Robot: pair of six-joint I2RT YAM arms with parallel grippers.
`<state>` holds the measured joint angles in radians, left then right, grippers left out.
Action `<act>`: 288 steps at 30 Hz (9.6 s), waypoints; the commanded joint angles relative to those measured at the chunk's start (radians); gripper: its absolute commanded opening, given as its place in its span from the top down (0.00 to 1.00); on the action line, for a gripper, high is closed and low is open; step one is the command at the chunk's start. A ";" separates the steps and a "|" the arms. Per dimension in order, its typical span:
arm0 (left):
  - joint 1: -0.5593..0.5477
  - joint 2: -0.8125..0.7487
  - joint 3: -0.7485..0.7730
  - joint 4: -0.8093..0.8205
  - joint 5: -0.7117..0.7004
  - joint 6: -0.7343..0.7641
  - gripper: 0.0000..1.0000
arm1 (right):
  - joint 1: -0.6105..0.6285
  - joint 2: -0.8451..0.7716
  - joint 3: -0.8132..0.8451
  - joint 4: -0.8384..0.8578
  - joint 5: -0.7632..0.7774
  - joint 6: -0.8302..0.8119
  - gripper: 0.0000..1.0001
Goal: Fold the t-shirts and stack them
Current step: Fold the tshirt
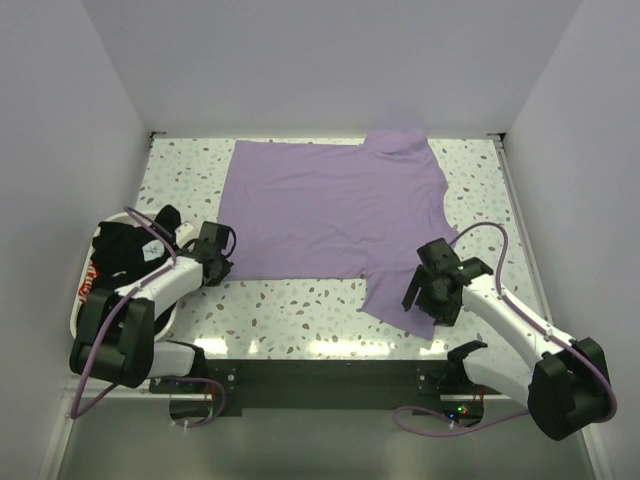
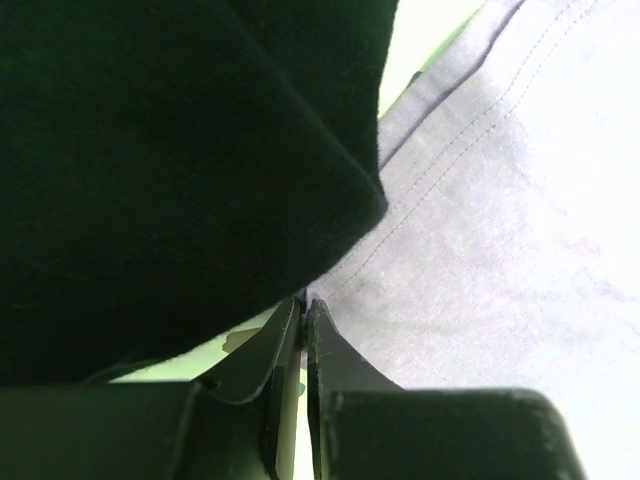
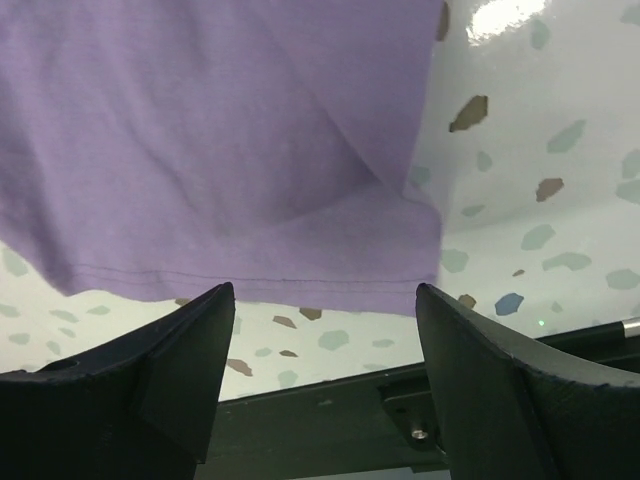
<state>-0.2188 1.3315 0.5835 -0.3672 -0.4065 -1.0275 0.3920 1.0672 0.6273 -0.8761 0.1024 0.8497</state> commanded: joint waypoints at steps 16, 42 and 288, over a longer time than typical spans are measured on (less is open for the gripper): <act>-0.005 -0.032 -0.013 0.034 0.044 0.041 1.00 | 0.004 0.057 -0.101 0.131 0.022 0.088 0.77; -0.005 -0.256 0.016 -0.165 -0.068 0.060 1.00 | 0.004 -0.326 0.106 -0.225 -0.053 0.006 1.00; 0.139 0.337 0.467 0.180 0.380 0.264 0.32 | -0.277 1.140 1.040 0.601 -0.128 -0.317 0.73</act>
<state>-0.0792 1.6733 1.0138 -0.2035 -0.0292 -0.7883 0.1112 2.1780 1.6238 -0.3126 0.0116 0.5163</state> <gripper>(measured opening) 0.681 0.261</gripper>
